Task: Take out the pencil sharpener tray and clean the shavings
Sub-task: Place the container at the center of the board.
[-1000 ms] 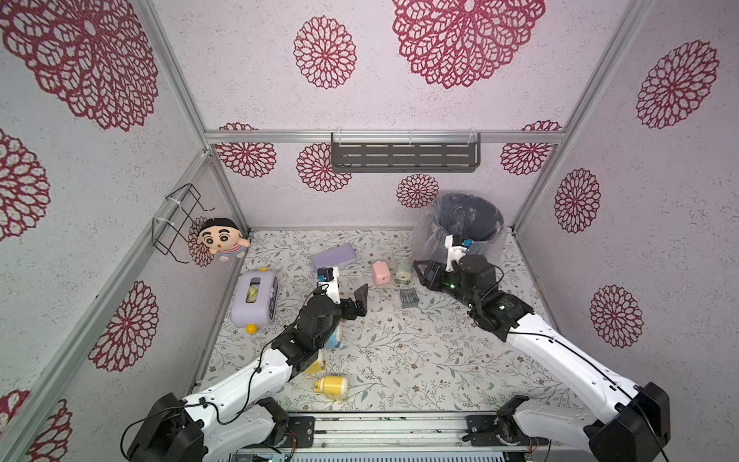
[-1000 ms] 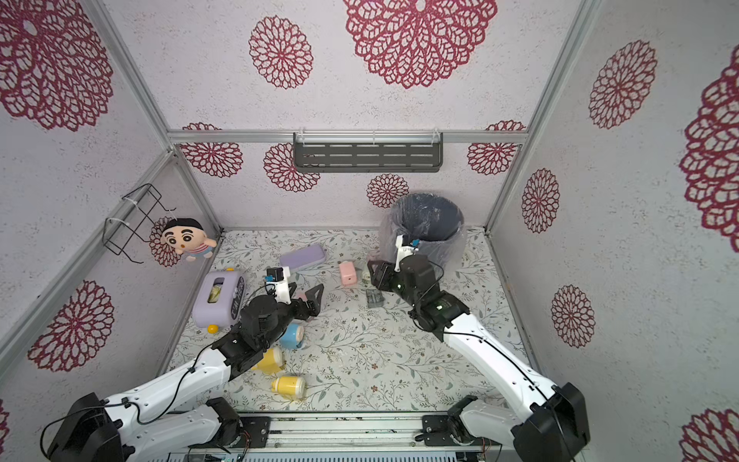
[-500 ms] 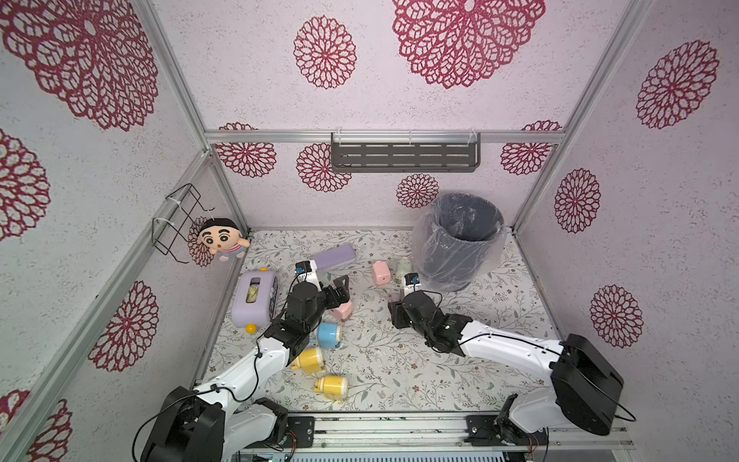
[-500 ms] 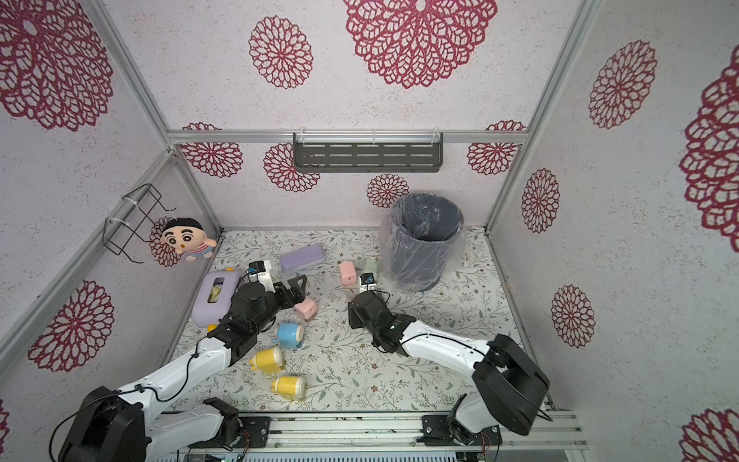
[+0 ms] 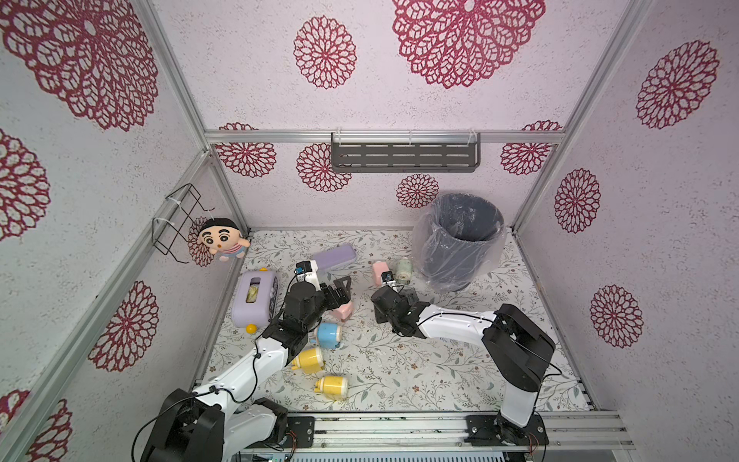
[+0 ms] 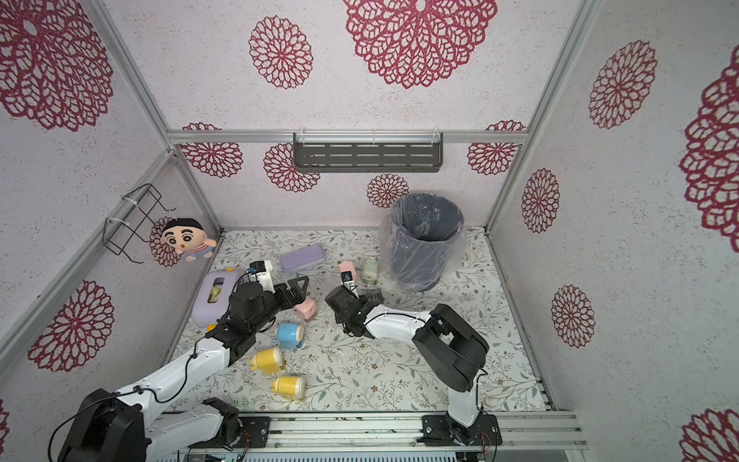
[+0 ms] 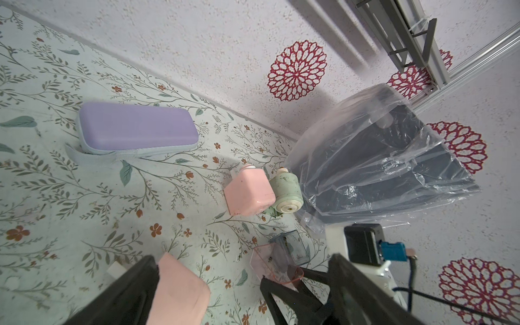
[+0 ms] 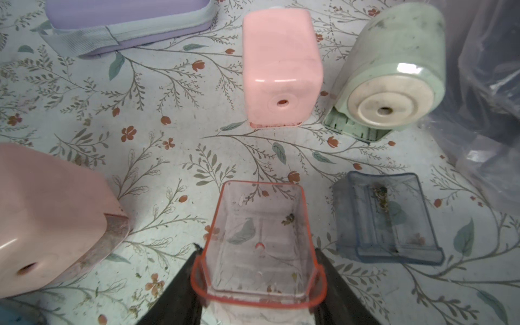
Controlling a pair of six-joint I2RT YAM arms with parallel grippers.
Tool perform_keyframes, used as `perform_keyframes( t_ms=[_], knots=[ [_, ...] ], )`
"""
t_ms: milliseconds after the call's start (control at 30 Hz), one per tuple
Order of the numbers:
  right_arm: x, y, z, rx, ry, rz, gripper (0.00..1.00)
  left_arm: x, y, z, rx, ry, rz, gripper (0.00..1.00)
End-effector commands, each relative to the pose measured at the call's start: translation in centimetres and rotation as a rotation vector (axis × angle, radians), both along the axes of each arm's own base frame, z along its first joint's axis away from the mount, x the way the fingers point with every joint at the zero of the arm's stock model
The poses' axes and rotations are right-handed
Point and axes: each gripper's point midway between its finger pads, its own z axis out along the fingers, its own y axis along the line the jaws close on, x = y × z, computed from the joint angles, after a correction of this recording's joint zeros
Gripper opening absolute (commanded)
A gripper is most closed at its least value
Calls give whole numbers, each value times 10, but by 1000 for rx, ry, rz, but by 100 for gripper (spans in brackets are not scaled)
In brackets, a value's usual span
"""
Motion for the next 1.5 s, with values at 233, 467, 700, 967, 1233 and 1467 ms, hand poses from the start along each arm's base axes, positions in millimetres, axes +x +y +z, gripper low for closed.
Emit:
perform_keyframes(
  t_ms=[233,467,700,967,1233,1467],
  knots=[
    [33,-5,-11,-56,-8,0,52,-1,2,8,-6,-22,0,97],
    [46,-5,-25,-49,22,9,55,-1,3,10,-5,-29,2,97],
    [46,-2,-37,-41,47,31,59,-2,4,11,-3,-33,3,97],
    [43,0,-45,-45,64,46,64,-2,4,10,-4,-29,8,97],
    [45,2,-40,-50,61,55,67,-3,5,11,-2,-33,9,97],
    [41,6,6,-6,10,86,76,-4,10,16,19,-37,26,97]
  ],
)
